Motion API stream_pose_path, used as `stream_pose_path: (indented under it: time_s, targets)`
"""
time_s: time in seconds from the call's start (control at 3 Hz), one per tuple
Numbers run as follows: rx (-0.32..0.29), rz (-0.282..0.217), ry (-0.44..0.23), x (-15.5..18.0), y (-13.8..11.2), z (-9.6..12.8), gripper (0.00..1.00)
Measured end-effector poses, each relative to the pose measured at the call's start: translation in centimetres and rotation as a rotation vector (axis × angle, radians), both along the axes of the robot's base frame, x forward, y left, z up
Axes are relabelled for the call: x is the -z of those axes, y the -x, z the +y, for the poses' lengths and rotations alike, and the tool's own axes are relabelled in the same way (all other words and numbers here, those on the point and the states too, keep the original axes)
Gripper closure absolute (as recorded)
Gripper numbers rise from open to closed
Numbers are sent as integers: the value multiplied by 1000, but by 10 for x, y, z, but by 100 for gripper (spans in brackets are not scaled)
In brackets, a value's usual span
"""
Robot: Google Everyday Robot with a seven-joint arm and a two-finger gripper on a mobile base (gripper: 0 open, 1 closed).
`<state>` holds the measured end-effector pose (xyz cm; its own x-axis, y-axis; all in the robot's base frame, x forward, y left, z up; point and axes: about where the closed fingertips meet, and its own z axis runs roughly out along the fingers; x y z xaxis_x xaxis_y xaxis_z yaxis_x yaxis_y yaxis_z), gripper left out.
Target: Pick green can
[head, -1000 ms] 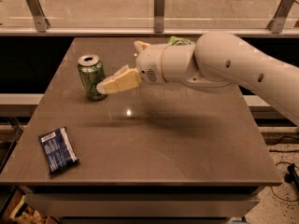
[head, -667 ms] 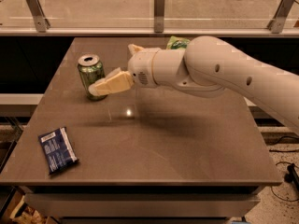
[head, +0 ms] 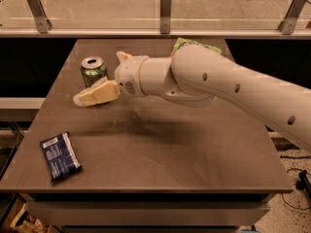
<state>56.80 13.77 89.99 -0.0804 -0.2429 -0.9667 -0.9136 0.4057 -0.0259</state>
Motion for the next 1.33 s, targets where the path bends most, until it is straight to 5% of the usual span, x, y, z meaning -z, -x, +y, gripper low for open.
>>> stream_pose_path:
  time_s: [0.33, 1.33]
  targets:
    - [-25, 8, -9, 5, 4, 18, 0]
    - [-35, 3, -7, 2, 7, 23, 64]
